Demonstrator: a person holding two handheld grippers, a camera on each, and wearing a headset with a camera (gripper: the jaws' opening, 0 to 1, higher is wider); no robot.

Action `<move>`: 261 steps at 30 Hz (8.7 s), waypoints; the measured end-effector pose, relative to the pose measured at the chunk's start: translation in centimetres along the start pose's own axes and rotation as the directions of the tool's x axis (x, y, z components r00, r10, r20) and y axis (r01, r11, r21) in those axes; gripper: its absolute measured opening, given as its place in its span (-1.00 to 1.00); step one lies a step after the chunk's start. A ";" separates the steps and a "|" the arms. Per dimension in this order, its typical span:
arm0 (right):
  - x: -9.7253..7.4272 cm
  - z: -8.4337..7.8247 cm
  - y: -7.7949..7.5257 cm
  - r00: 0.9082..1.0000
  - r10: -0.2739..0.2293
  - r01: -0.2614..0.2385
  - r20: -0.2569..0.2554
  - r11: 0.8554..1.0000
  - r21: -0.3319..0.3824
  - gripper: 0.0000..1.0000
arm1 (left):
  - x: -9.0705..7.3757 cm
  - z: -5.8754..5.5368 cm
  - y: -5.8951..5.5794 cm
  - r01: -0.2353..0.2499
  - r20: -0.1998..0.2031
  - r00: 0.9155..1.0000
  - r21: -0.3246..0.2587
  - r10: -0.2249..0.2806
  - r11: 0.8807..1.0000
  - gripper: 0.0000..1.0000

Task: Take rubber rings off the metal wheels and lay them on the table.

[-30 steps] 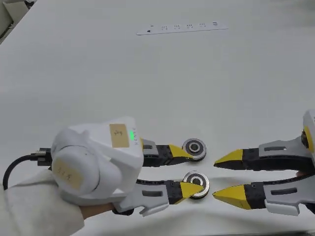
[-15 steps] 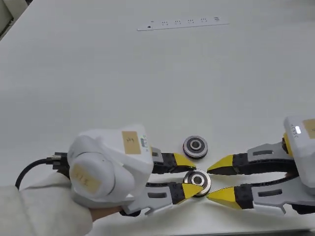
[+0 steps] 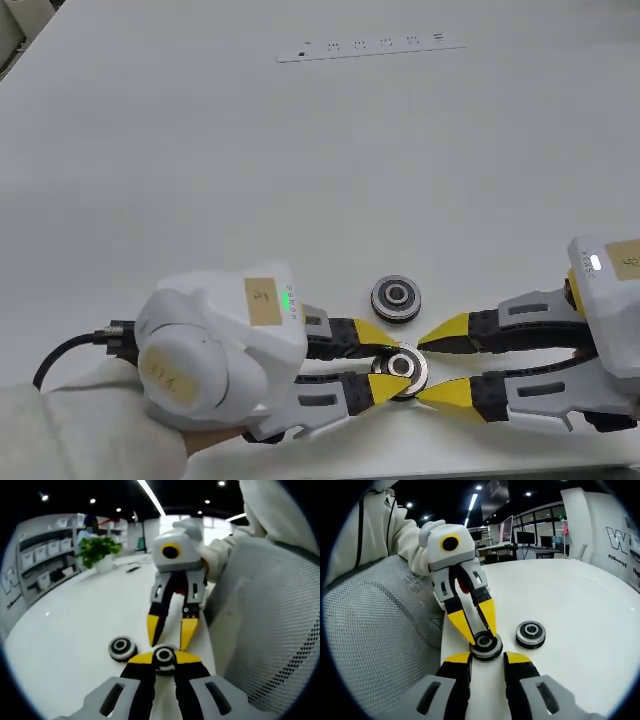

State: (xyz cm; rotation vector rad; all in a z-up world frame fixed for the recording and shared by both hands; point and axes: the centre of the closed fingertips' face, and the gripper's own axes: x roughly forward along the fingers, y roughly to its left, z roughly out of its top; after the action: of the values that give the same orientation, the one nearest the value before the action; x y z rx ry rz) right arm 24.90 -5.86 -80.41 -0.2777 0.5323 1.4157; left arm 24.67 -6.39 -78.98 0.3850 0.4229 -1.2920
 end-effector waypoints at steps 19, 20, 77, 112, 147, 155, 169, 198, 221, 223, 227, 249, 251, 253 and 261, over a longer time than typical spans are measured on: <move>-0.2 -0.2 0.1 1.000 0.010 -0.010 0.000 1.000 0.024 -0.65 | 0.2 -0.1 0.2 -0.001 -0.003 1.000 0.026 0.001 1.000 -0.72; -0.2 -0.2 0.1 1.000 0.010 -0.010 -0.003 1.000 0.024 -0.67 | 0.2 -0.1 0.2 0.000 -0.004 1.000 0.029 0.000 1.000 -0.72; -1.1 0.3 -1.1 0.995 -0.059 0.024 0.085 0.932 0.361 -1.00 | 0.1 -0.1 0.3 -0.011 0.005 1.000 0.022 0.011 1.000 -0.72; -0.9 1.6 -0.2 0.993 -0.033 -0.006 0.117 0.947 0.322 -1.00 | 0.0 -0.1 0.3 -0.014 0.010 1.000 0.014 0.014 1.000 -0.73; -1.0 1.7 -0.3 0.996 -0.041 0.013 0.081 0.946 0.324 -1.00 | -1.7 1.0 1.1 -0.020 -0.047 0.999 -0.015 0.019 1.000 -0.19; -1.6 2.4 0.1 0.995 -0.041 0.011 0.089 0.949 0.315 -1.00 | -4.6 3.2 2.2 -0.030 -0.017 0.999 -0.010 0.030 0.999 -0.03; -3.2 4.3 0.7 0.990 -0.051 0.006 0.131 0.947 0.320 -1.00 | -11.4 5.0 3.2 -0.114 0.025 0.993 -0.040 0.115 0.993 0.42; -5.1 10.4 2.6 0.984 0.005 -0.053 0.181 0.965 0.258 -1.00 | -21.8 0.2 3.5 -0.411 0.010 0.908 -0.170 0.418 0.896 1.00; -3.3 14.1 3.5 0.982 0.079 -0.109 0.172 0.979 0.175 -1.00 | -20.5 -2.9 0.9 -0.363 -0.020 0.929 -0.249 0.370 0.898 1.00; -2.9 13.9 3.3 0.985 0.068 -0.094 0.158 0.982 0.161 -1.00 | -20.3 -2.9 0.7 -0.355 -0.024 0.932 -0.252 0.361 0.900 1.00; -2.1 13.2 3.0 0.990 0.059 -0.079 0.128 0.985 0.155 -1.00 | -20.2 -2.8 0.7 -0.355 -0.017 0.932 -0.258 0.363 0.899 1.00; 0.0 10.0 2.2 0.997 0.058 -0.066 0.046 0.979 0.193 -1.00 | -19.9 -2.2 0.8 -0.350 0.002 0.932 -0.266 0.363 0.898 1.00; 0.2 9.9 2.2 0.997 0.063 -0.069 0.040 0.978 0.196 -1.00 | -19.8 -2.2 0.7 -0.348 0.001 0.932 -0.264 0.361 0.899 1.00; 0.4 9.7 2.1 0.997 0.067 -0.072 0.033 0.978 0.196 -1.00 | -19.7 -2.2 0.6 -0.346 0.001 0.933 -0.266 0.359 0.900 1.00; 1.6 9.2 2.6 0.995 0.096 -0.095 0.005 0.977 0.191 -1.00 | -19.6 -2.3 0.4 -0.343 -0.001 0.934 -0.270 0.356 0.900 1.00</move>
State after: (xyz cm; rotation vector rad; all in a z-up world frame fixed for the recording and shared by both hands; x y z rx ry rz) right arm 24.20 0.35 -73.06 -0.1019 0.6873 1.4450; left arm 20.54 11.21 -71.02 0.1898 0.4560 -0.8766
